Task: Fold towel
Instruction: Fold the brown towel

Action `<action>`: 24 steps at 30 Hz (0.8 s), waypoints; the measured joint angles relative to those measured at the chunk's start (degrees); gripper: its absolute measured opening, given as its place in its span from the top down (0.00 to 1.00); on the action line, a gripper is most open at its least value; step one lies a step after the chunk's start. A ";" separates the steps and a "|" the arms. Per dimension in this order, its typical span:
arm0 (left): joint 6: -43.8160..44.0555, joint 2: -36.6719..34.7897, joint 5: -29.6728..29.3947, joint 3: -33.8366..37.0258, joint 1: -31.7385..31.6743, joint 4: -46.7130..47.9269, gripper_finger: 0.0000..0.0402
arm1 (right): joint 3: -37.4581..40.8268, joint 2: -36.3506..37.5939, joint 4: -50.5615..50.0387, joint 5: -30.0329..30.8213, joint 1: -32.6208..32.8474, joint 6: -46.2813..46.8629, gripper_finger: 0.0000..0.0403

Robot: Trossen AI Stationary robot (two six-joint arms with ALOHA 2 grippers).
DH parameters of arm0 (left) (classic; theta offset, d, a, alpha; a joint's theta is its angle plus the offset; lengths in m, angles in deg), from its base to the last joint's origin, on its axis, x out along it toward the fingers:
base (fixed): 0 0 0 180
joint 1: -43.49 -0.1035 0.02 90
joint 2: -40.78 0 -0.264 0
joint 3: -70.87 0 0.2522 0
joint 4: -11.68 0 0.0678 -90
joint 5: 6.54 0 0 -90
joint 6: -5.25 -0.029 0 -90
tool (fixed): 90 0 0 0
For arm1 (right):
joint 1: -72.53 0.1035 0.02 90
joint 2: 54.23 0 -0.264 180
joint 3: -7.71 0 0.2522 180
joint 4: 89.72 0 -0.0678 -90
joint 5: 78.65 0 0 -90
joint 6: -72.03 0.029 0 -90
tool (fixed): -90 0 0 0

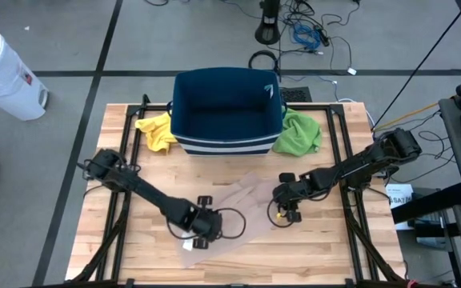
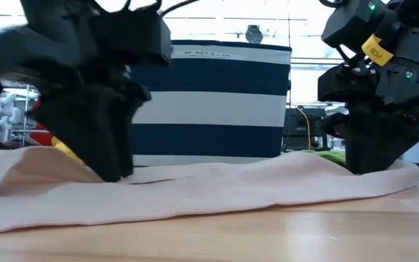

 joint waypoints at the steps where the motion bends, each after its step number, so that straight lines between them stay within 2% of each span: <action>1: 0.77 -0.42 -1.29 0.00 0.37 0.62 0.66 | 0.07 0.62 -0.46 0.06 -0.01 -0.10 0.75; 4: 3.61 -1.54 -4.29 0.00 0.89 3.17 0.66 | 0.11 2.54 0.50 2.38 -0.09 -1.08 0.75; 9: 4.40 -1.18 -1.97 0.02 0.27 4.79 0.66 | -0.14 3.33 11.42 1.93 -0.07 -4.94 0.75; 16: 5.29 -1.03 -0.08 0.02 -0.85 4.55 0.66 | -0.14 0.62 24.46 -2.32 -0.09 -10.97 0.75; 24: -0.10 -1.01 0.69 0.02 -3.58 -0.65 0.66 | -0.20 -4.89 34.83 -8.48 -1.36 -16.75 0.75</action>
